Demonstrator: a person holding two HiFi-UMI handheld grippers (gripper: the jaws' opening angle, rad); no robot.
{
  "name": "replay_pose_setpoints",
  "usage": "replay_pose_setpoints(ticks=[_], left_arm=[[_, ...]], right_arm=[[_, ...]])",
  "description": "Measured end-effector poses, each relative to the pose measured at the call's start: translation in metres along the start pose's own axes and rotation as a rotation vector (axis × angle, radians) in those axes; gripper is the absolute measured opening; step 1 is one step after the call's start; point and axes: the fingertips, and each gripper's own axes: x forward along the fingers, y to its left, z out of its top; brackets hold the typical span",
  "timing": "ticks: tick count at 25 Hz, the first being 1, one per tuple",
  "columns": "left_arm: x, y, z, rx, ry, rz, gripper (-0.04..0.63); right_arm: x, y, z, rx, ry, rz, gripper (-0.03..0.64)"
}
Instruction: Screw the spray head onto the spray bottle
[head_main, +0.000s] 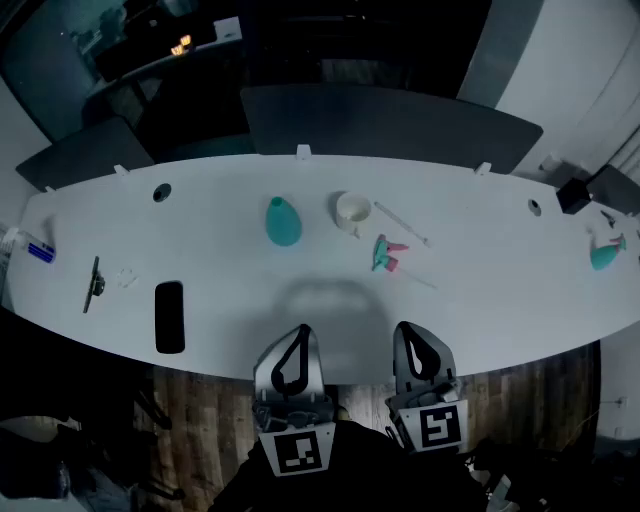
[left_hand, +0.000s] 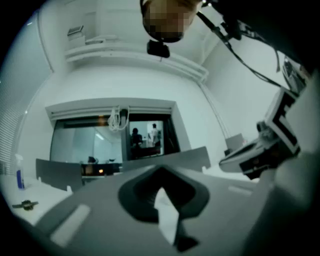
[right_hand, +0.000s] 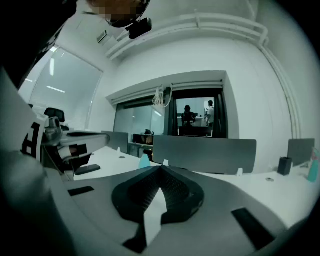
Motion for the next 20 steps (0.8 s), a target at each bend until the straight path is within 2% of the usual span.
replay_pose_setpoints(ticks=[5,8,10,12,16,20], left_arm=[[0.034,0.039,-0.013,-0.012,0.005,-0.007,0.003],[0.054,0.049,-0.025,-0.037,0.021,-0.023,0.003],[0.064,0.050,-0.031,-0.034,0.030,-0.033,0.003],[0.071,0.049,-0.037,-0.032,0.048,-0.048,0.003],[0.081,0.041,-0.042,-0.047,0.067,-0.067,0.003],[0.088,0.039,-0.040,-0.024,0.086,-0.058,0.003]], right_arm=[[0.065,-0.014,-0.028,-0.225,0.246,0.072,-0.002],[0.097,-0.038,-0.054,-0.376,0.397,0.106,-0.002],[0.111,-0.049,-0.072,-0.469,0.524,0.165,-0.002],[0.122,-0.050,-0.085,-0.477,0.625,0.259,0.080],[0.135,-0.051,-0.110,-0.437,0.810,0.409,0.125],[0.149,-0.062,-0.133,-0.367,1.002,0.465,0.135]])
